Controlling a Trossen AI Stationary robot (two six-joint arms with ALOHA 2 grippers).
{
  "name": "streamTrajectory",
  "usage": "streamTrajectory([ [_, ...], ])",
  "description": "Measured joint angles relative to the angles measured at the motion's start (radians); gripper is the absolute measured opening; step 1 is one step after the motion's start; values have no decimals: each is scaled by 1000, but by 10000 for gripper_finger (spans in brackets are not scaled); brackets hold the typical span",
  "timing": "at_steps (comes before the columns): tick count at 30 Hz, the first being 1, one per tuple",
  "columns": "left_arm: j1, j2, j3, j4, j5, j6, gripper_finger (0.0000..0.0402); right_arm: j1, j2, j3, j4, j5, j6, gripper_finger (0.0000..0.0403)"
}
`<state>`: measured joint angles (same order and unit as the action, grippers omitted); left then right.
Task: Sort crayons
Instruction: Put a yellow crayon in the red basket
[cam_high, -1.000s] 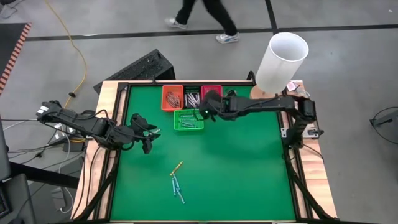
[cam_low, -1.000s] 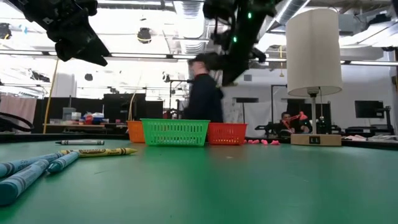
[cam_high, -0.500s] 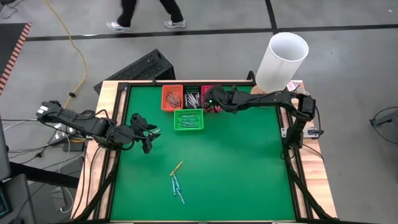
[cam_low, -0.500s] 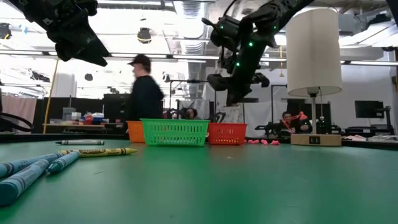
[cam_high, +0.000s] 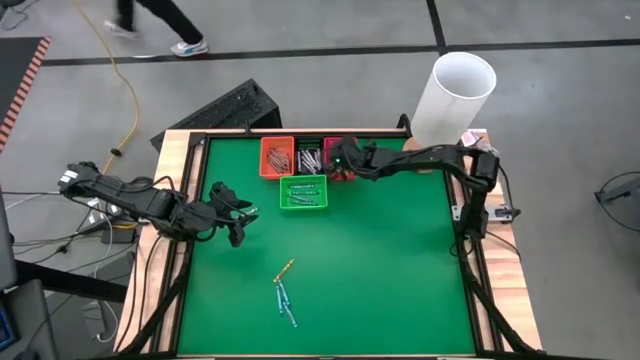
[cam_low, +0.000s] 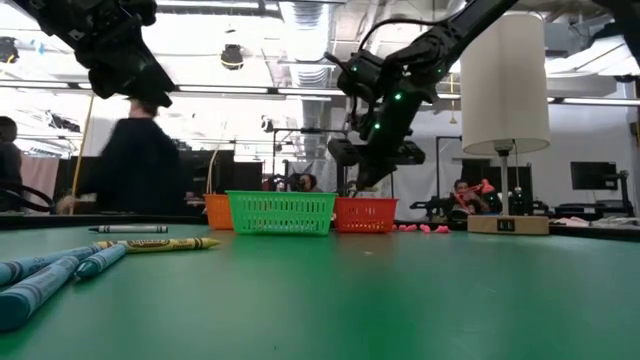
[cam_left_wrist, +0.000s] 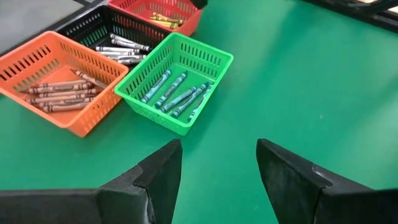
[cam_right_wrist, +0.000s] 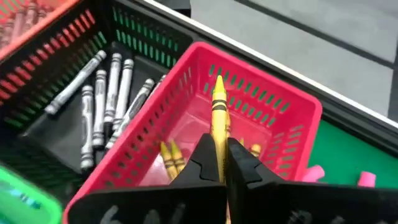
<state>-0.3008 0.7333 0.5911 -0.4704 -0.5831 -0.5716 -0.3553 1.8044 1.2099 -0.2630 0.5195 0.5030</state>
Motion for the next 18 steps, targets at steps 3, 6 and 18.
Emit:
streamTrajectory([
  [3, 0, 0, 0, -11, 0, 0, 197, 0, 2, -2, -6, 2, -3, 5],
  [6, 0, 0, 0, -16, 1, 0, 197, 0, 1, 0, 2, 1, -4, 5],
  [18, 0, 0, 0, -18, 1, 0, 197, -8, 1, 0, 5, 3, 2, 54],
])
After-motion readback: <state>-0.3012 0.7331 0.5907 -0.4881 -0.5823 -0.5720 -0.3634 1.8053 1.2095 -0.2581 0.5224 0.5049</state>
